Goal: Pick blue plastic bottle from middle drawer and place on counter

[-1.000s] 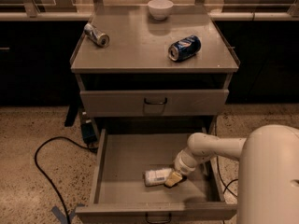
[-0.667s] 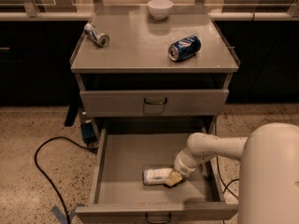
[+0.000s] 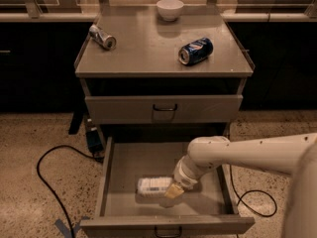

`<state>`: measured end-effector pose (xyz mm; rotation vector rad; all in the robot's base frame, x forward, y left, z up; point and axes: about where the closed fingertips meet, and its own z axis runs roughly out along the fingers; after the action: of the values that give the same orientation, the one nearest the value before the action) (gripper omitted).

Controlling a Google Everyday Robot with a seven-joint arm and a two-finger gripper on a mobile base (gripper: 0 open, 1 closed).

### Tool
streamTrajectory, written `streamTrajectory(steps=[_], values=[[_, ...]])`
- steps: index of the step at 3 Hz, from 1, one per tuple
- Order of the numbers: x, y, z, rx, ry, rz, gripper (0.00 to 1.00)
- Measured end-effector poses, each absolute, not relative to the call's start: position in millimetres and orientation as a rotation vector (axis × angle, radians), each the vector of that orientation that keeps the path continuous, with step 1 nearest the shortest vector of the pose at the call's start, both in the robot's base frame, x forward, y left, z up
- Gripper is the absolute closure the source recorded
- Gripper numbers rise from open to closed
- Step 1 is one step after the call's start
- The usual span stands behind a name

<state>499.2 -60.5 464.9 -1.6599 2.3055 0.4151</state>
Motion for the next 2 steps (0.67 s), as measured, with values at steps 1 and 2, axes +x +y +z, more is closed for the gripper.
streamTrajectory(steps=[1, 2], values=[[481, -24, 555, -1.642, 2.209, 0.464, 1.00], [474, 9, 637, -1.658, 2.111, 0.425, 1.00]])
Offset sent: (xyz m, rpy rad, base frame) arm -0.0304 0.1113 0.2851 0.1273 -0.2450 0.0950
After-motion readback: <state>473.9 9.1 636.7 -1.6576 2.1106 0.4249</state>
